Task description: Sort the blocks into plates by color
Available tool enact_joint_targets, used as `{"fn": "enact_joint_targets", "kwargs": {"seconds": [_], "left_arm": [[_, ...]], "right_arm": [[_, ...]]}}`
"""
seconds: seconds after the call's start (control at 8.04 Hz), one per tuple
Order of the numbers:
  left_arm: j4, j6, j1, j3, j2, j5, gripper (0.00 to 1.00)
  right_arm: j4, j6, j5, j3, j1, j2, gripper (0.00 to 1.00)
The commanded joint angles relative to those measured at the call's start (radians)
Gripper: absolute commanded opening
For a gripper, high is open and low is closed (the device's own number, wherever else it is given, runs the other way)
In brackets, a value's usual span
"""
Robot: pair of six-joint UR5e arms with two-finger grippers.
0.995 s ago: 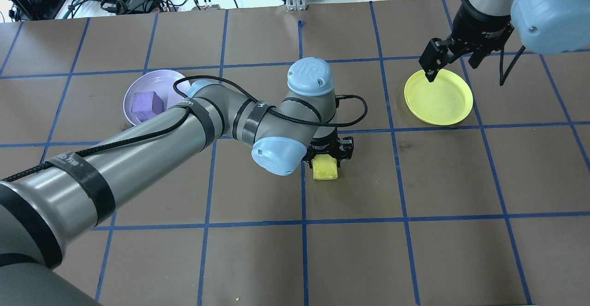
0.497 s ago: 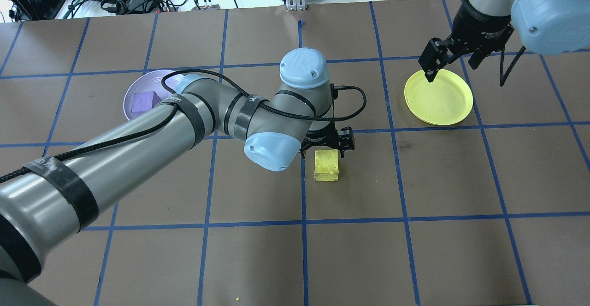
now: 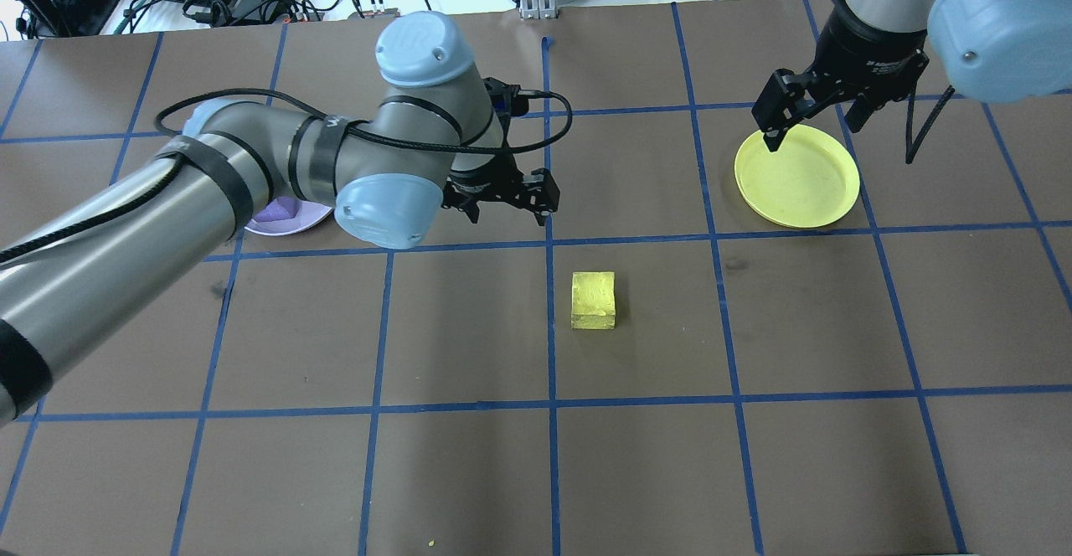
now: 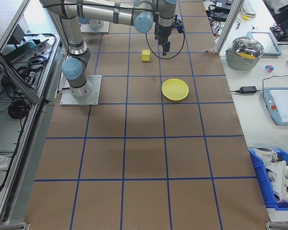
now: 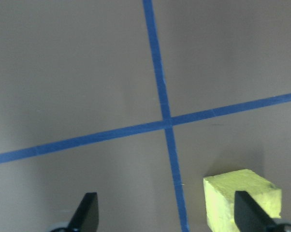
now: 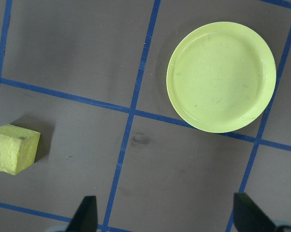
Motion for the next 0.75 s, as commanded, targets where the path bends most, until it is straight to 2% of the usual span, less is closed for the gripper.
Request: {"fn": "enact_joint_targets", "kwargs": {"seconds": [0.0,0.12,0.25,0.37,0.5,0.62], "left_arm": [[-0.073,0.151,0.111,0.004,0.055,0.012,1.0],[-0.142,0.166,0.181,0.006,0.076,0.028,1.0],[-0.199,0.183,0.247,0.015,0.093,0.07,1.0],[-0.265,0.188,0.274,0.065,0.117,0.076,1.0],[-0.392,0.188,0.274,0.152,0.127,0.141,1.0],[-0.528,0.174,0.266,0.26,0.127,0.175,1.0]], "right_arm": [[0.001,0.336,0.02,0.027,0.098,-0.002,1.0],[0.001,0.367,0.018,0.036,0.134,-0.002,1.0],[-0.004,0.372,0.032,0.054,0.157,0.0,1.0],[-0.013,0.371,0.03,0.062,0.187,0.003,1.0],[-0.013,0.372,0.032,0.07,0.226,0.006,1.0],[-0.017,0.372,0.024,0.092,0.259,0.025,1.0]]}}
